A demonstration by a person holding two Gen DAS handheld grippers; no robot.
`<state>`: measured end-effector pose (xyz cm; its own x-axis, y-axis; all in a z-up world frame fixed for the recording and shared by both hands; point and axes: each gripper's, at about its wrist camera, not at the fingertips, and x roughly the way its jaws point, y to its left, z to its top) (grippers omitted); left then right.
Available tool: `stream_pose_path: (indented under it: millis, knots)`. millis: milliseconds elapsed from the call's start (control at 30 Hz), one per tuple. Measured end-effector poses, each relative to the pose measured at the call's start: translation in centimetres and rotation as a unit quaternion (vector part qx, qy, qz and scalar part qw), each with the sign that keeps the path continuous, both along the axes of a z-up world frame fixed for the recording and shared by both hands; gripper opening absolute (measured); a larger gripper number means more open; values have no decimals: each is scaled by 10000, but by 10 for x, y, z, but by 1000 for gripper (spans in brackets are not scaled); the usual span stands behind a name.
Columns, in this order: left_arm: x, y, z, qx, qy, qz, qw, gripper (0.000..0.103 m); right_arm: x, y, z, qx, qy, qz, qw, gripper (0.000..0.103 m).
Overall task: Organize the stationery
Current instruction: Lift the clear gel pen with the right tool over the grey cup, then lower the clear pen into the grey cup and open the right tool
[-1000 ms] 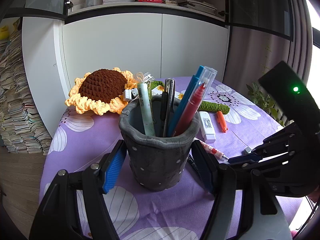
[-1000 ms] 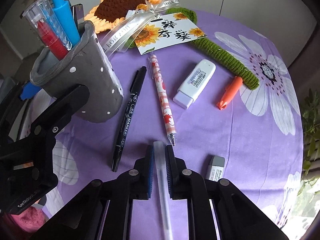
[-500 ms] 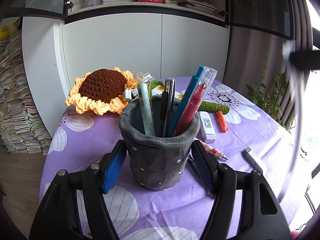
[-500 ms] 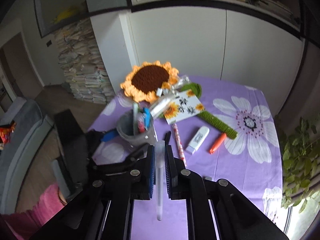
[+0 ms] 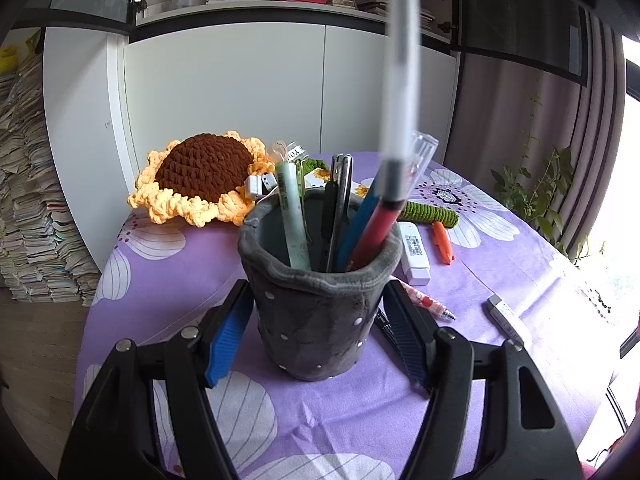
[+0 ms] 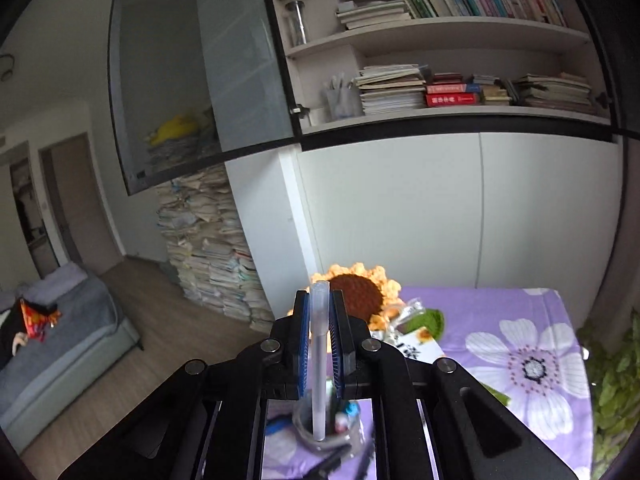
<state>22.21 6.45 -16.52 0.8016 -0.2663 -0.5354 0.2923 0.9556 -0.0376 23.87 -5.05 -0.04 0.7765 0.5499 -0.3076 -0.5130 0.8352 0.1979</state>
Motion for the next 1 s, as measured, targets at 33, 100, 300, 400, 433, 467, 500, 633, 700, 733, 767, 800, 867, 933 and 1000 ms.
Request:
stream_pose_path:
  millis: [33,100,300,400,433,467,500,633,700,733,767,800,867,933,1000]
  knots:
    - [1,0,0,-9,20,-2,10000,67,4,2,-4,40,7,55,10000,10]
    - [2,1,-1,-22,44,-3,10000,68,13,7,-12,81,64,141,9998,10]
    - [2,1,-1,-42,77,-4,10000,68,24,10,-37,-33,188,341,9992,10]
    - [2,1,-1,-43,82,-3,10000,68,20,13,-48,-295,183,383,9987,10]
    - [3,1,-1,-44,83,-3,10000,68,19,14,-51,-365,200,395,9984,10]
    - [3,1,-1,-48,83,-4,10000,68,17,14,-54,-423,226,398,9981,10]
    - [3,1,-1,-47,83,-5,10000,68,15,13,-57,-465,259,398,9978,10]
    - [3,2,-1,-45,82,-3,10000,68,11,9,-65,-574,497,353,9965,11]
    - [3,1,-1,-42,81,-4,10000,68,10,6,-68,-615,635,314,9956,11]
    - [2,1,-1,-41,80,-3,10000,68,9,5,-69,-638,663,278,9954,11]
    - [3,2,-1,-46,82,-2,10000,68,8,4,-70,-656,680,244,9952,11]
    - [3,1,-1,-48,84,-3,10000,68,5,3,-70,-688,714,228,9948,11]
    - [3,2,-1,-45,82,-3,10000,68,2,1,-71,-694,771,189,9944,11]
    - [3,2,-1,-44,82,-1,10000,68,-5,-8,-71,-585,793,70,9951,11]
    - [3,2,-1,-43,81,-2,10000,68,-12,-21,-74,-362,868,-49,9956,11]
